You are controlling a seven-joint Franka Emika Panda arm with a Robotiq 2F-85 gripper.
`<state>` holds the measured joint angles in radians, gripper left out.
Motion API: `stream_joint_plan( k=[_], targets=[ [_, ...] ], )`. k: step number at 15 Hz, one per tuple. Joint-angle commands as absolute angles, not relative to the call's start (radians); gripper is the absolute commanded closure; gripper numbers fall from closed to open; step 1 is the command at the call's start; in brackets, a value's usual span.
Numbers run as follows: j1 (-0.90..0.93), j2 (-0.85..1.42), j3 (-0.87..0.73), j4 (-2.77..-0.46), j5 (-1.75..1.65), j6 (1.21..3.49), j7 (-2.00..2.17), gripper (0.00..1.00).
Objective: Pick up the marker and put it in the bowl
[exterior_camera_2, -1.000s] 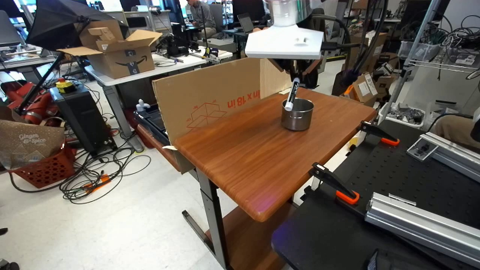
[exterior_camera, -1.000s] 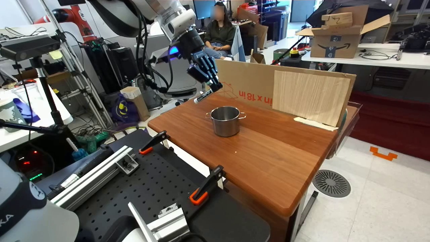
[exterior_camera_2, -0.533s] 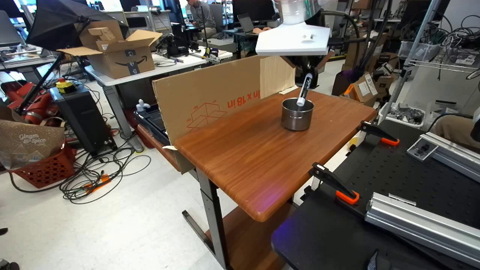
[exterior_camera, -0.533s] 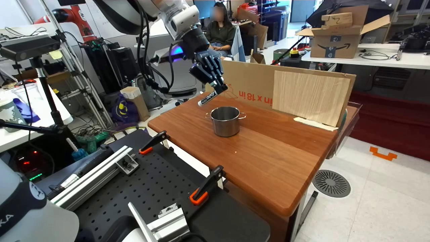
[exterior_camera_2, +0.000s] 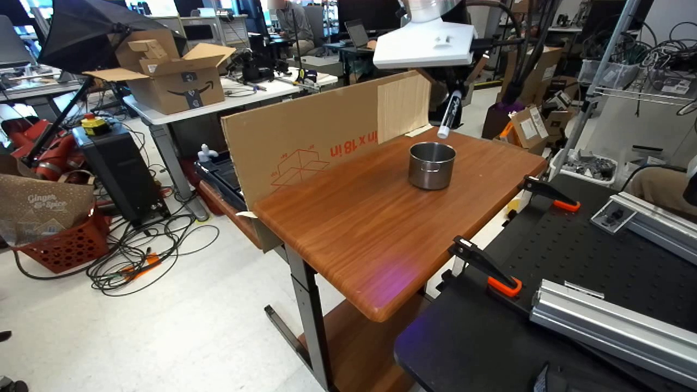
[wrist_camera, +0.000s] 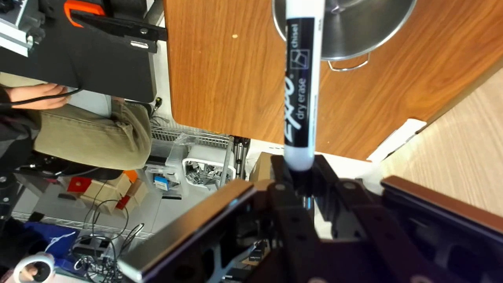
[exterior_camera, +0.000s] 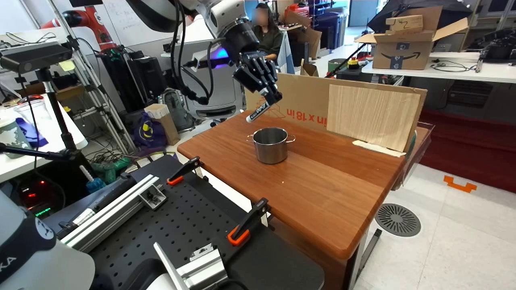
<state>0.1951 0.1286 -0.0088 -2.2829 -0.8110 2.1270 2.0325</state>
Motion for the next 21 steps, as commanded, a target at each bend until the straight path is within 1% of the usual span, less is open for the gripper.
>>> stream_joint_plan(
  k=[1,10,21],
  targets=[
    [0.175,0.173,0.019,-2.224,-0.835,2.069,2.05,0.95],
    [0.178,0.306,0.015,-2.103,-0.819,2.087,1.955,0.95],
    [0.189,0.399,0.005,-2.071,-0.818,2.083,1.923,0.95]
  ],
)
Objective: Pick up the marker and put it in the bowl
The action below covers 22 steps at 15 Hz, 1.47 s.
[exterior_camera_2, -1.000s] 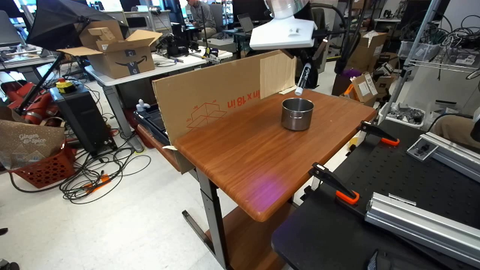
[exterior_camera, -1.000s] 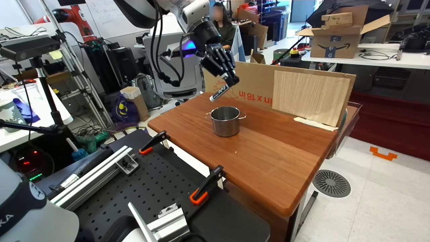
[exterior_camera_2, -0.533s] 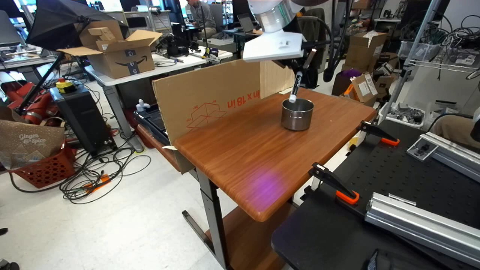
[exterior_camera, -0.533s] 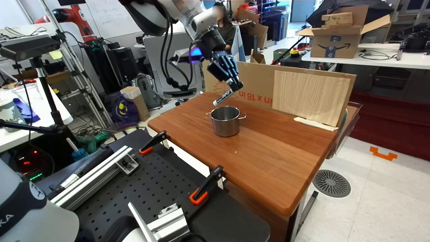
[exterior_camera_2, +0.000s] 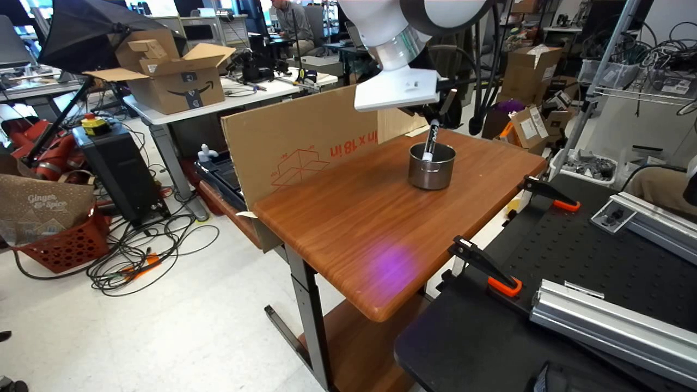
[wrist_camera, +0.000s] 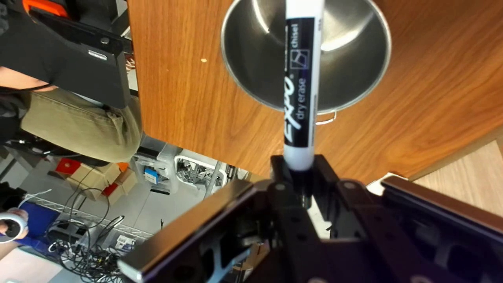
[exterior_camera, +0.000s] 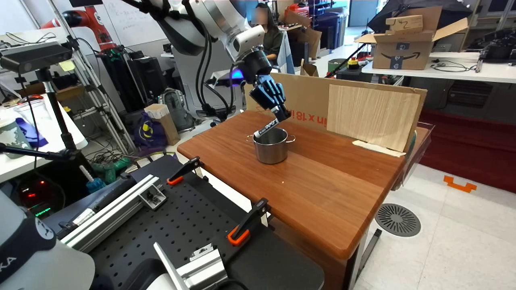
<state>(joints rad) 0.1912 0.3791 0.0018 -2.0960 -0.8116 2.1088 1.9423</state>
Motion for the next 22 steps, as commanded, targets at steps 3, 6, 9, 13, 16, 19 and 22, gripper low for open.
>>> stream_joint_plan(
  k=[3,6,9,13,16,19,22],
  targets=[
    [0.188,0.423,0.004,-2.054,-0.814,2.081,1.908,0.95],
    [0.189,0.451,0.0,-2.035,-0.809,2.079,1.899,0.95],
    [0.188,0.467,-0.001,-2.022,-0.802,2.085,1.887,0.56],
    [0.189,0.473,-0.003,-2.011,-0.801,2.086,1.878,0.35],
    [0.188,0.472,-0.002,-2.009,-0.801,2.089,1.867,0.12],
    [0.175,0.452,0.016,-2.029,-0.783,2.124,1.768,0.0],
    [0.177,0.411,0.029,-2.06,-0.778,2.156,1.693,0.0]
  ],
)
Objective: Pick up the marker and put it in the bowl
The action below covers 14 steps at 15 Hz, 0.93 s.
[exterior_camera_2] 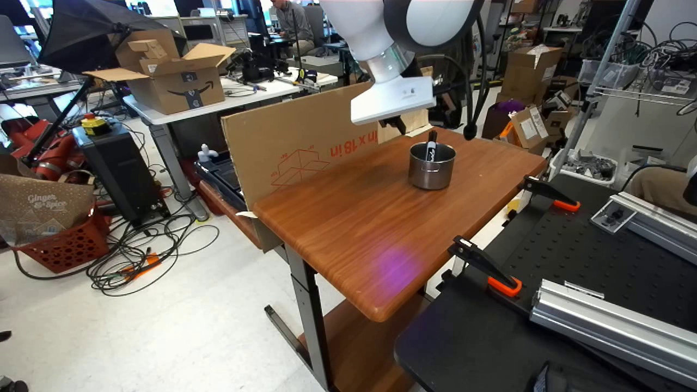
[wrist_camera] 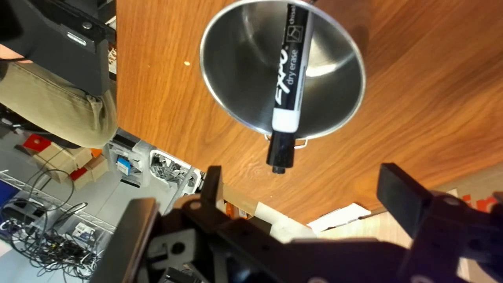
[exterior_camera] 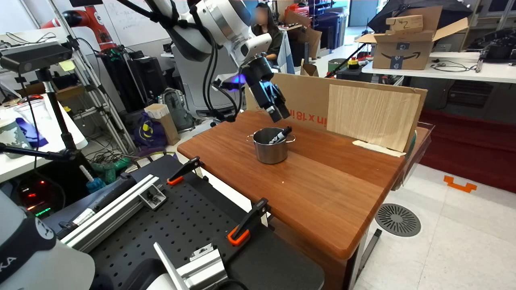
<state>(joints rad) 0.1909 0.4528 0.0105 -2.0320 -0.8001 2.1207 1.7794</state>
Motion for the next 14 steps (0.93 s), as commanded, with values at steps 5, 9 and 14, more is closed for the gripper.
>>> stream_joint_plan(
  k=[5,9,14],
  targets=[
    [0.186,0.292,0.059,-2.139,-0.808,2.255,1.615,0.0],
    [0.203,0.307,0.058,-2.109,-0.798,2.227,1.626,0.0],
    [0.202,0.32,0.053,-2.104,-0.798,2.227,1.626,0.0]
  ],
)
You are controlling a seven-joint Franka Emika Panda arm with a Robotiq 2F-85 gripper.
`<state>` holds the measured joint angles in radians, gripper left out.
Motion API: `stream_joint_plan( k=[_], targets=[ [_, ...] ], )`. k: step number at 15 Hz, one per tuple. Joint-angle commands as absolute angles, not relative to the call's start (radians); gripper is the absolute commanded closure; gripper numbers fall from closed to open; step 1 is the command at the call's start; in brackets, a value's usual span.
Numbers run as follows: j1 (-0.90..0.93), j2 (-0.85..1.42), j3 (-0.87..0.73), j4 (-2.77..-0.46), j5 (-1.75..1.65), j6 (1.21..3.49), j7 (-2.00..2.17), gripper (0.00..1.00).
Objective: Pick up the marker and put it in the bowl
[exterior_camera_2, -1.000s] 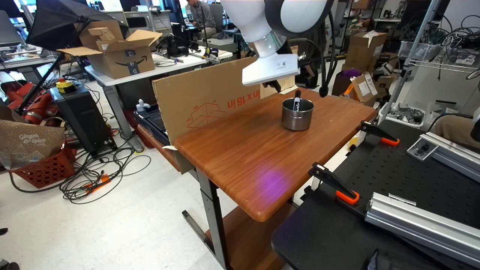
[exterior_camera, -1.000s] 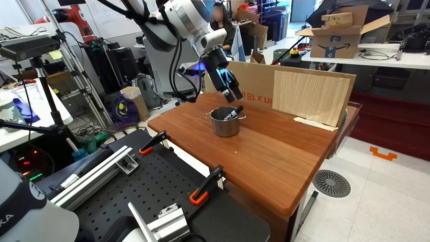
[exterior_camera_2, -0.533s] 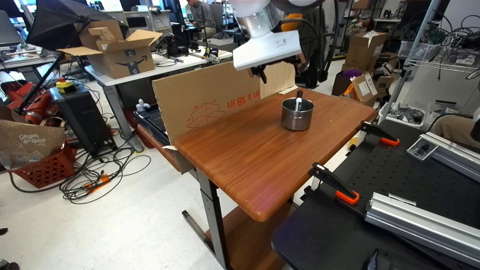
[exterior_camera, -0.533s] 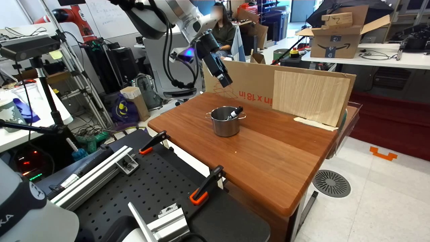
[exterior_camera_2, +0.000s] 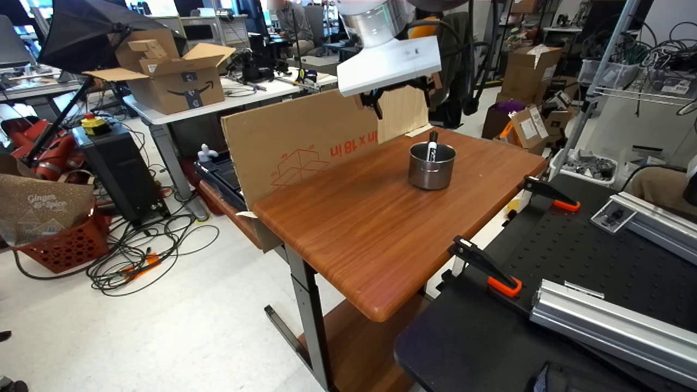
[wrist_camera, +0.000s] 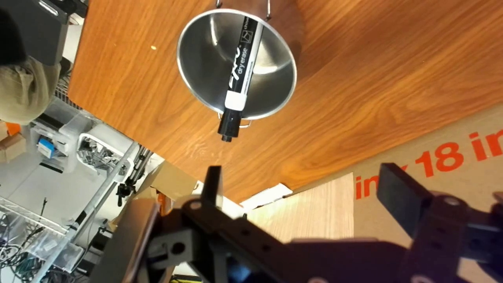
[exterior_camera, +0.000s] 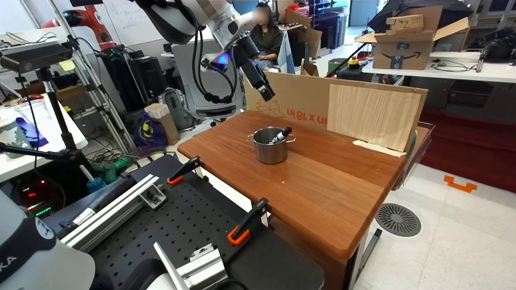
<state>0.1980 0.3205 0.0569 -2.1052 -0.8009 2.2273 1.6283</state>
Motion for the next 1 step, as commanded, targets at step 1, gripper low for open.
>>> stream_joint_plan(
  k=[1],
  targets=[
    [0.202,0.32,0.053,-2.104,-0.798,2.227,1.626,0.0]
  ],
)
